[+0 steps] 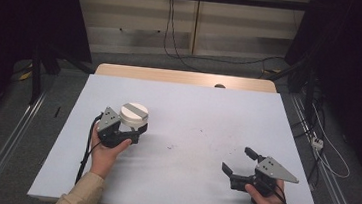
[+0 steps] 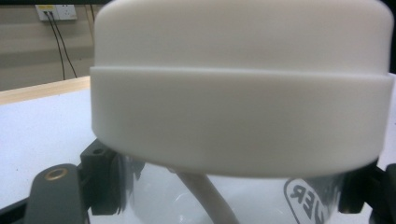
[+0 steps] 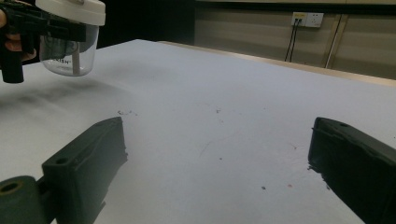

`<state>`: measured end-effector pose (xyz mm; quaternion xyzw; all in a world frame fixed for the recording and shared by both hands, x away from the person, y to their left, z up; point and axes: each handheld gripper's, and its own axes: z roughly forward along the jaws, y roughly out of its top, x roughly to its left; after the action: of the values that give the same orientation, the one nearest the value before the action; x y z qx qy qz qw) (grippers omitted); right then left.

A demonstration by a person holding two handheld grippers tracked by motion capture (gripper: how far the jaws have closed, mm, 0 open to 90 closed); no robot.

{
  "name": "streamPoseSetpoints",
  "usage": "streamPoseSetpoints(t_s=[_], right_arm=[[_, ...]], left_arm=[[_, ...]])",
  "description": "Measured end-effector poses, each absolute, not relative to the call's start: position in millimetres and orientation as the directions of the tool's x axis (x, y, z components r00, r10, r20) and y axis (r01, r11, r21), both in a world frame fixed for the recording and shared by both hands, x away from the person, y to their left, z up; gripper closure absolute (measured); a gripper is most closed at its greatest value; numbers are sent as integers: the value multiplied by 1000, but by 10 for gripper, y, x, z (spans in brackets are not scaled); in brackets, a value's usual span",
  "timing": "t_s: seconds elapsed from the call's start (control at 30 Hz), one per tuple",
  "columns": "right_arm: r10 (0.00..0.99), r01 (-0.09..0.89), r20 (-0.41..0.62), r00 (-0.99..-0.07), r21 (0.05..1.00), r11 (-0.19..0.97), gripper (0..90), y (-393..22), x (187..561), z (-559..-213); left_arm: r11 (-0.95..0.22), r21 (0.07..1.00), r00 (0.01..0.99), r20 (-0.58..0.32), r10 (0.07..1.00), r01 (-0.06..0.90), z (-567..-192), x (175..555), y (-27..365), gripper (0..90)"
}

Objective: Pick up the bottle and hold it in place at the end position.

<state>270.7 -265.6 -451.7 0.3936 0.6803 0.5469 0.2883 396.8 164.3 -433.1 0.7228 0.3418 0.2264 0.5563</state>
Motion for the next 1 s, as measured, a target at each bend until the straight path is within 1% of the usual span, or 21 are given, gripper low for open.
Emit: streamPoseSetpoints(t_s=[0.3,0.4,0.6,0.77,0.87,0.97,1.0], right_arm=[[851,220,38,-524,971,92,36,-2651,2713,-4517],[851,219,37,-524,971,93,36,-2648,2715,-4515],[850,219,36,-525,971,94,36,-2643,2725,-4517],[848,217,33,-529,971,97,36,-2634,2731,-4518],[847,215,32,-531,972,98,36,-2631,2737,-4519],[847,217,32,-530,971,100,36,-2629,2741,-4522],[847,217,32,-530,971,99,36,-2629,2742,-4522]], left_arm=[[-127,963,667,-66,742,237,-4320,3993,1620,186],[-132,965,675,-57,736,225,-4302,4017,1592,185],[-133,962,679,-67,731,238,-4288,4076,1500,186],[-156,961,688,-46,724,229,-4290,4132,1425,186],[-148,962,692,-54,720,229,-4274,4162,1370,186],[-174,959,701,-34,712,223,-4264,4201,1322,186],[-171,958,704,-43,709,231,-4269,4215,1296,186]])
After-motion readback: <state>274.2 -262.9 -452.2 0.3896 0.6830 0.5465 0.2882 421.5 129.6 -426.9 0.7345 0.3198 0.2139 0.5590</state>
